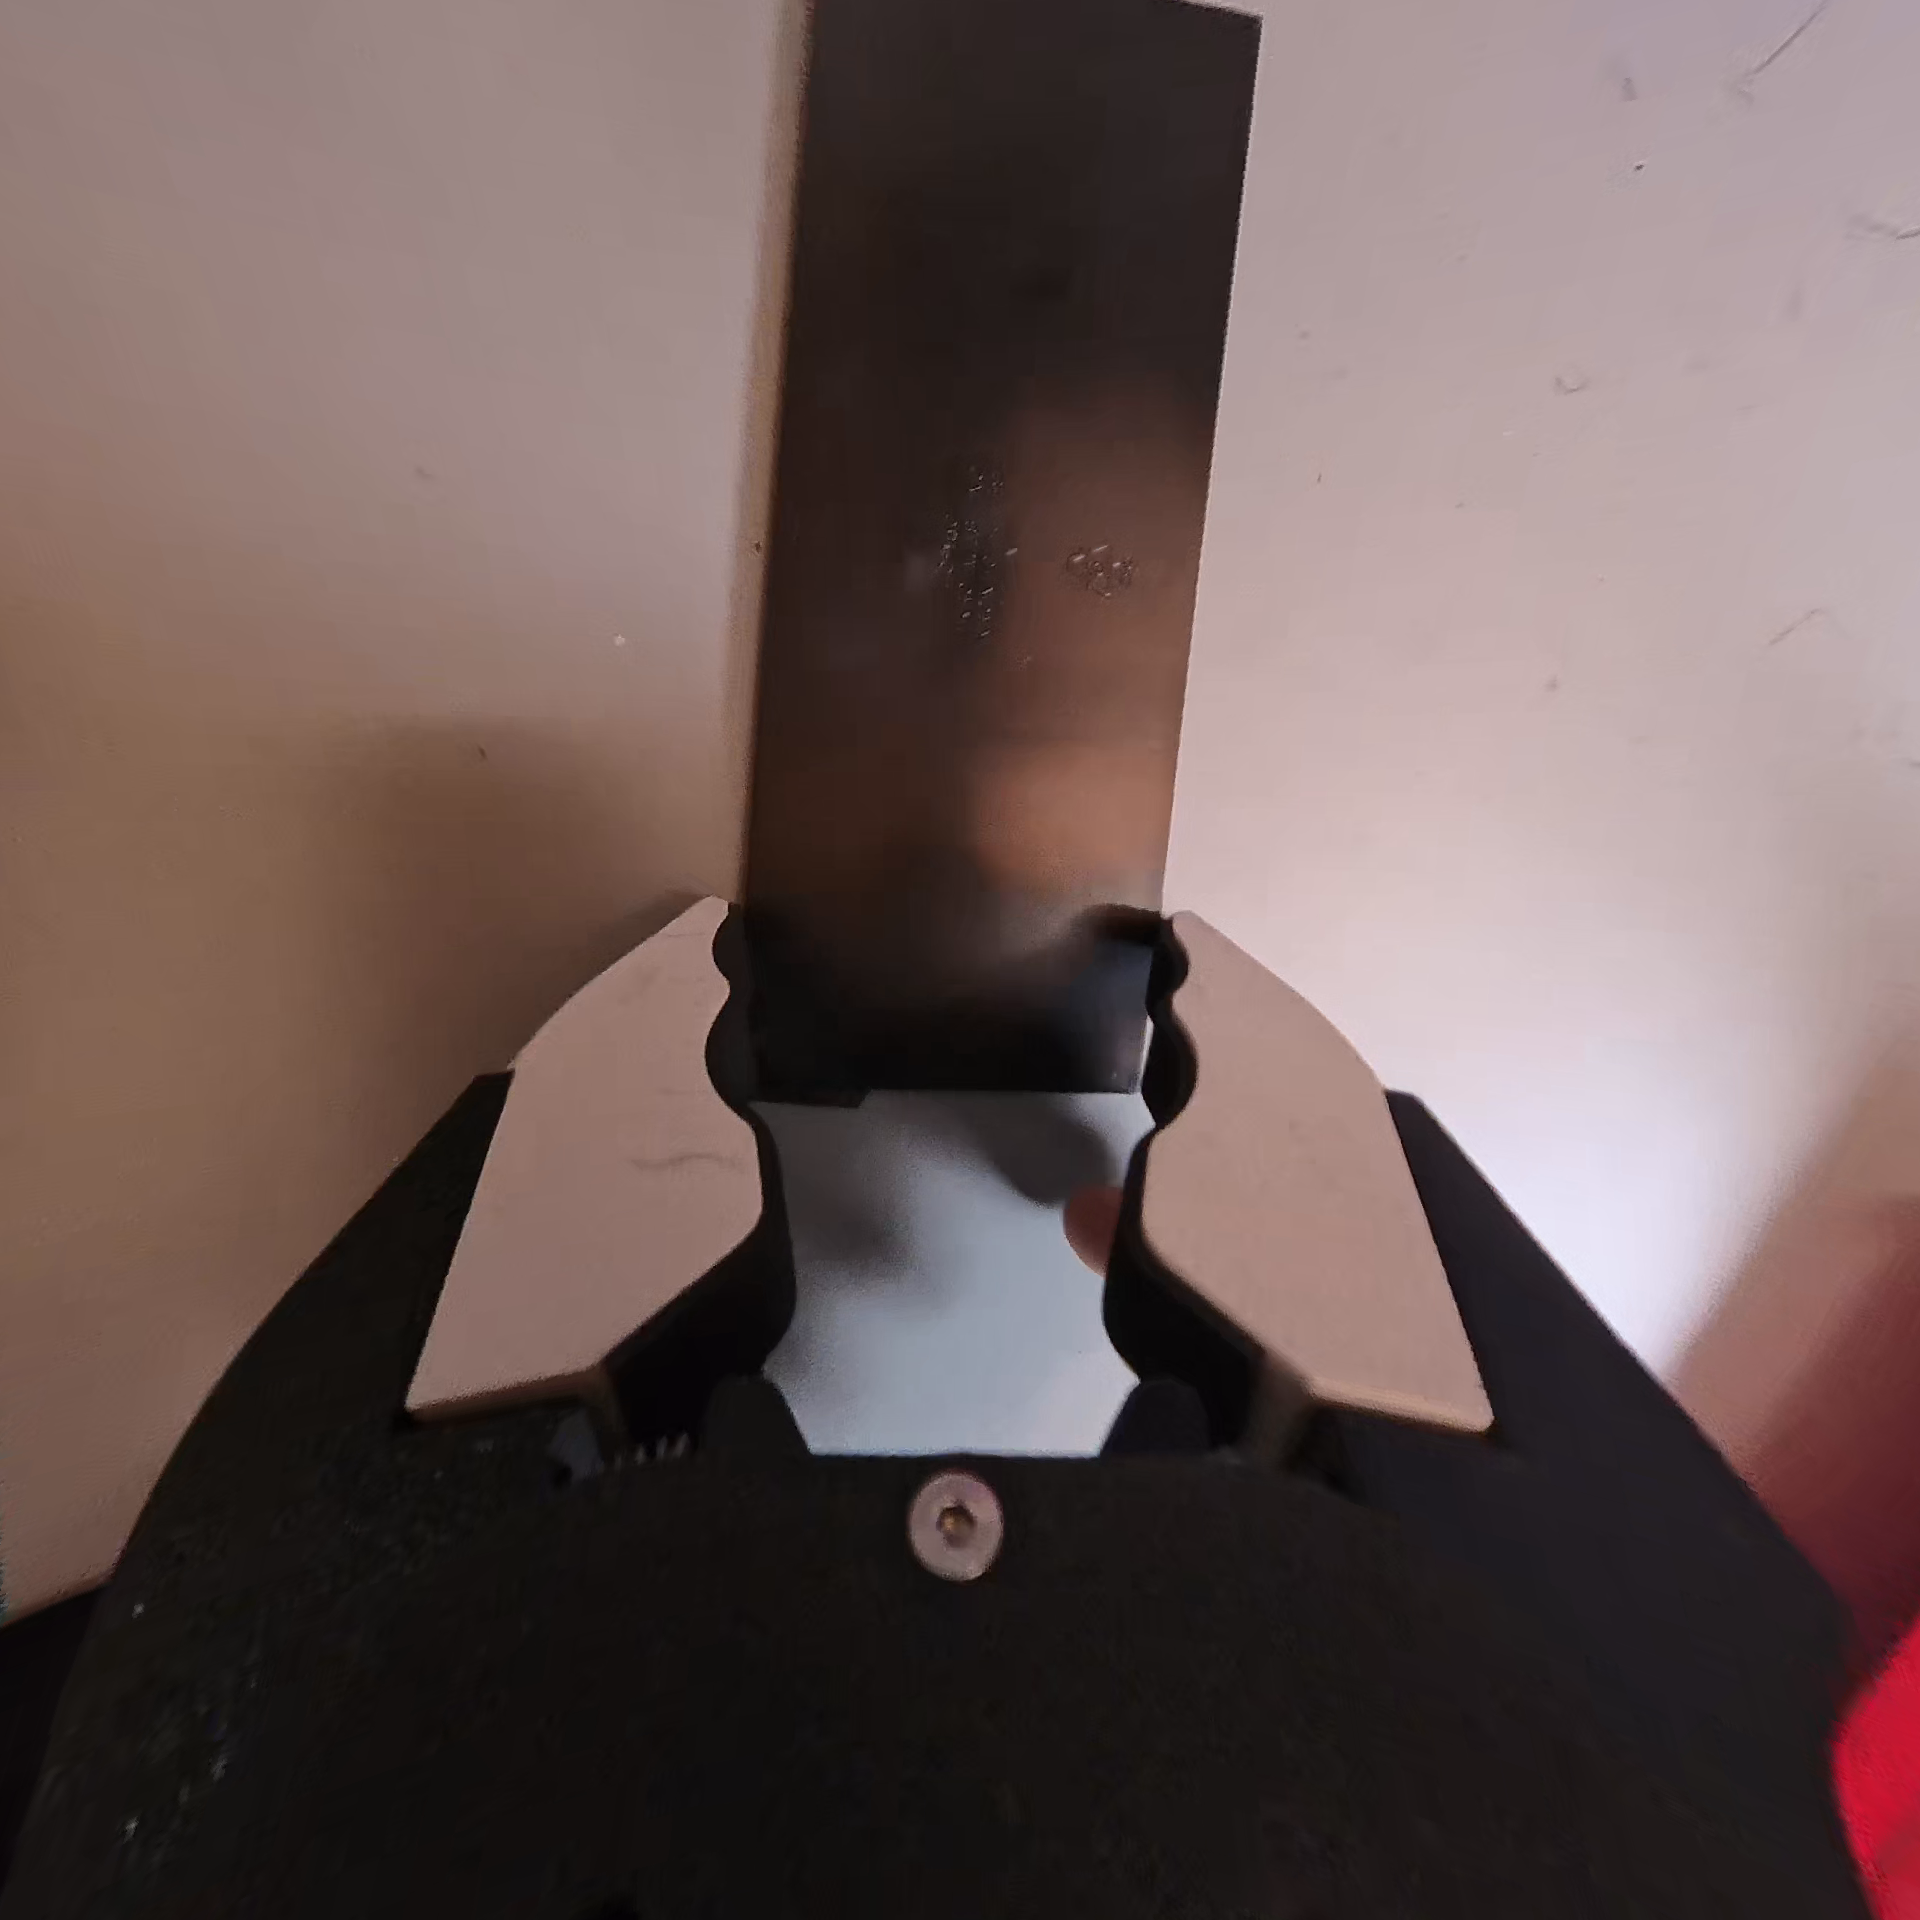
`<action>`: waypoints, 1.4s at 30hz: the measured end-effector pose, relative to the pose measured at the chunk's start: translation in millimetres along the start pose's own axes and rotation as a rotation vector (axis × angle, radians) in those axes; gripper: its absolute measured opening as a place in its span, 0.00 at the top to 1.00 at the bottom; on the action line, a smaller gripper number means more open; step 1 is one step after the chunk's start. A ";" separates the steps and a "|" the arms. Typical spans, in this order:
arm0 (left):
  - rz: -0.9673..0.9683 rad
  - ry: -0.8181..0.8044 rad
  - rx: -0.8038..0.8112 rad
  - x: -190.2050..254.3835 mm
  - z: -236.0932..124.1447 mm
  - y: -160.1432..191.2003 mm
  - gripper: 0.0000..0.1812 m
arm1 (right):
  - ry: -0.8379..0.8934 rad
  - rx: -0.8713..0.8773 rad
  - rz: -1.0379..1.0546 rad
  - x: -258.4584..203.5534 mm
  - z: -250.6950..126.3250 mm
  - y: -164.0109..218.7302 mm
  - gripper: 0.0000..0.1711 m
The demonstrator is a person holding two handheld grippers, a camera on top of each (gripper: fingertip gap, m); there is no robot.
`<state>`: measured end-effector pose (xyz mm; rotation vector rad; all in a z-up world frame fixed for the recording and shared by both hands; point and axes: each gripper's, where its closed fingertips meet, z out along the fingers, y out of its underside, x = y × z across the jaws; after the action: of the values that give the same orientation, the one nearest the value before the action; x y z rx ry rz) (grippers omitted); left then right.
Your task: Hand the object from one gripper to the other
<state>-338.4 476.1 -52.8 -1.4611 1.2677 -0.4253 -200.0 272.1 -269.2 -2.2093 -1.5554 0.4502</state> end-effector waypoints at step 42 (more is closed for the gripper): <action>-0.506 0.626 0.705 121.2 -39.2 -106.4 0.99 | 0.310 1.474 0.251 72.6 -276.4 -151.3 0.62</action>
<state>-276.8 334.7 8.4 -1.0310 1.0142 -1.5894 -167.6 348.3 43.3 -1.1513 -0.3886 0.8796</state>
